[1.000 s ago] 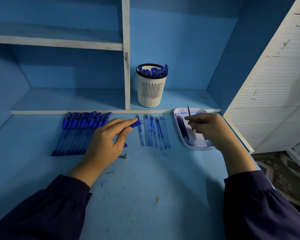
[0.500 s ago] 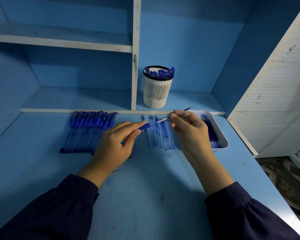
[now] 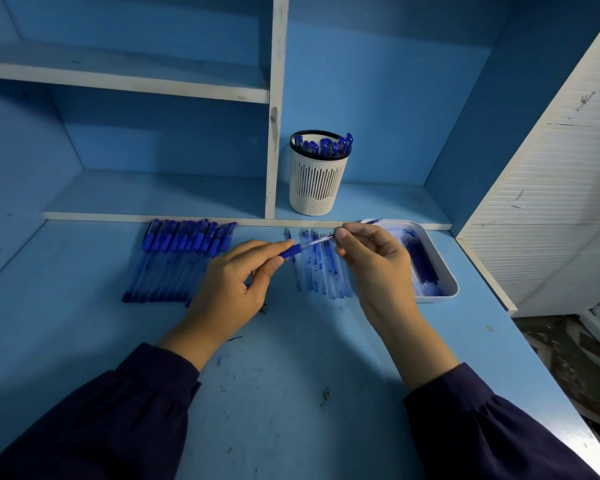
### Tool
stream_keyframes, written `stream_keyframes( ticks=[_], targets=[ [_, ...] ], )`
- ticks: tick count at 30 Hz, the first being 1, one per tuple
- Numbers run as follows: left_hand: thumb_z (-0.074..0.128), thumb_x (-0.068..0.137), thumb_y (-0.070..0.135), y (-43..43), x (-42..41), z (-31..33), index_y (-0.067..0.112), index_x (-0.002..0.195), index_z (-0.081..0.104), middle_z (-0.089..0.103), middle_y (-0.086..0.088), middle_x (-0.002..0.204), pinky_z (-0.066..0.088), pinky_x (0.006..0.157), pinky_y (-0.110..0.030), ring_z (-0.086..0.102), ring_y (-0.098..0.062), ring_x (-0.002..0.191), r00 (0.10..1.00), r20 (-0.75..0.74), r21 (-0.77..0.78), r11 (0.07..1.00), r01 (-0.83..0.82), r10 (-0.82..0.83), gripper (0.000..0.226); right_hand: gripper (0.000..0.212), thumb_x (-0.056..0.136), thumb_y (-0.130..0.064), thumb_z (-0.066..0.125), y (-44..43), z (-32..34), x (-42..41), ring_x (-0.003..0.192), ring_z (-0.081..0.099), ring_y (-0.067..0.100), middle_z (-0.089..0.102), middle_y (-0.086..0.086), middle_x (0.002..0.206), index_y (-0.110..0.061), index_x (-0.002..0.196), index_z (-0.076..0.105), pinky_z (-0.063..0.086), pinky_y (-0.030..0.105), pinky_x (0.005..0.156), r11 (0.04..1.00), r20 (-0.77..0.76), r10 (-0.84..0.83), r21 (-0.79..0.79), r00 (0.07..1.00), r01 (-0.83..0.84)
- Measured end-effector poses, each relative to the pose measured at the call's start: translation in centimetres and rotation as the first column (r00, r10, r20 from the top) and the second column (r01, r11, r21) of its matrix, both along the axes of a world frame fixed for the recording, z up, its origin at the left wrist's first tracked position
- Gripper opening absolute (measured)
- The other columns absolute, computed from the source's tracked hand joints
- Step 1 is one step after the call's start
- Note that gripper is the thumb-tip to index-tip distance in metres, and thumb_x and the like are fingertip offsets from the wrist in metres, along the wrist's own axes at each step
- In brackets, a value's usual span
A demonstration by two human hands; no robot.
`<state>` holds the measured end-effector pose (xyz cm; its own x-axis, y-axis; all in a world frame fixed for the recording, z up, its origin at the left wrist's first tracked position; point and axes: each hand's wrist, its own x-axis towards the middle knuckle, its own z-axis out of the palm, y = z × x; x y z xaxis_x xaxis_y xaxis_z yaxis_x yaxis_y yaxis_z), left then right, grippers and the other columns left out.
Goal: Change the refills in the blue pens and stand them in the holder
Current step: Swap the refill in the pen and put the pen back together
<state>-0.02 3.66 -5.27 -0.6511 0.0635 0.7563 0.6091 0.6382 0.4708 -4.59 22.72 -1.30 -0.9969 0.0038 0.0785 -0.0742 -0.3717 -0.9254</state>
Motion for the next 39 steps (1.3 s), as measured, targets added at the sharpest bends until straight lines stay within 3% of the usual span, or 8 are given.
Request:
stream_keyframes(
  ticks=[4,9,13,20,25,31,34,39],
  targets=[
    [0.057,0.097,0.015,-0.3,0.0,-0.2,0.009,0.123,0.066,0.07,-0.002,0.099,0.055,0.064,-0.036,0.066,-0.02,0.077,1.0,0.011,-0.008,1.0,-0.008,0.008,0.028,0.01,0.081,0.004,0.071,0.2,0.4,0.6,0.075,0.067,0.011,0.073,0.002,0.079,-0.003,0.086,0.069,0.051,0.018,0.073,0.99,-0.189,-0.049,0.118,0.981,0.073],
    [0.054,0.098,0.016,0.0,0.0,0.1,0.006,0.121,0.067,0.071,-0.001,0.101,0.056,0.068,-0.033,0.066,-0.012,0.084,1.0,0.003,0.008,1.0,-0.006,0.006,0.029,0.012,0.089,0.003,0.063,-0.4,0.2,1.7,0.085,0.068,0.018,0.073,0.008,0.089,-0.004,0.094,0.07,0.054,0.026,0.08,0.943,-0.337,0.114,0.332,0.934,0.005],
    [0.055,0.098,0.015,-0.1,0.2,0.0,0.006,0.122,0.067,0.071,-0.002,0.101,0.055,0.067,-0.034,0.066,-0.015,0.083,1.0,-0.004,-0.004,1.0,-0.017,0.017,0.028,0.017,0.085,0.003,0.068,-1.0,0.0,1.8,0.08,0.063,0.012,0.065,0.007,0.087,-0.012,0.093,0.069,0.049,0.021,0.076,0.943,-0.39,0.018,0.313,0.921,0.115],
    [0.058,0.097,0.012,-0.1,0.5,0.1,0.006,0.122,0.067,0.07,-0.002,0.101,0.056,0.067,-0.034,0.066,-0.014,0.085,1.0,0.021,0.007,1.0,-0.004,0.004,0.027,0.016,0.09,0.003,0.061,-1.0,0.0,2.2,0.076,0.063,0.01,0.069,0.006,0.083,-0.008,0.096,0.071,0.049,0.019,0.073,0.928,-0.369,0.103,0.369,0.924,0.044],
    [0.06,0.095,0.009,-0.5,0.7,-0.1,0.008,0.121,0.067,0.07,0.0,0.1,0.055,0.065,-0.033,0.064,-0.01,0.079,0.999,0.031,0.008,1.0,-0.027,0.027,0.027,0.018,0.083,0.0,0.072,-0.8,-0.3,1.5,0.08,0.063,0.016,0.064,0.005,0.088,-0.013,0.091,0.064,0.051,0.024,0.078,0.868,-0.482,0.082,0.465,0.873,0.175],
    [0.056,0.097,0.018,-0.2,1.4,0.3,0.01,0.12,0.068,0.07,0.0,0.097,0.056,0.064,-0.035,0.066,-0.012,0.076,0.999,0.039,0.034,0.999,-0.006,0.004,0.028,0.02,0.092,0.0,0.056,-0.2,-0.4,1.3,0.085,0.064,0.012,0.064,-0.017,0.087,-0.011,0.099,0.071,0.052,0.028,0.078,0.748,-0.522,0.244,0.638,0.817,0.184],
    [0.057,0.097,0.017,-0.3,1.8,0.2,0.01,0.12,0.069,0.07,-0.001,0.097,0.057,0.064,-0.037,0.067,-0.014,0.078,0.999,0.046,0.041,0.999,-0.015,0.013,0.027,0.014,0.091,0.0,0.059,-0.5,-0.4,1.7,0.081,0.065,0.018,0.067,-0.011,0.08,-0.011,0.094,0.067,0.053,0.031,0.077,0.772,-0.455,0.257,0.628,0.852,0.103],
    [0.062,0.094,0.008,-0.6,2.5,0.1,0.007,0.118,0.069,0.072,-0.003,0.101,0.057,0.071,-0.031,0.067,-0.009,0.085,0.998,0.048,0.038,0.999,-0.029,0.027,0.025,0.015,0.087,0.0,0.066,-0.9,-0.2,2.0,0.085,0.064,0.009,0.068,-0.002,0.09,-0.013,0.093,0.071,0.051,0.021,0.08,0.774,-0.453,0.283,0.629,0.845,0.078]
  ],
)
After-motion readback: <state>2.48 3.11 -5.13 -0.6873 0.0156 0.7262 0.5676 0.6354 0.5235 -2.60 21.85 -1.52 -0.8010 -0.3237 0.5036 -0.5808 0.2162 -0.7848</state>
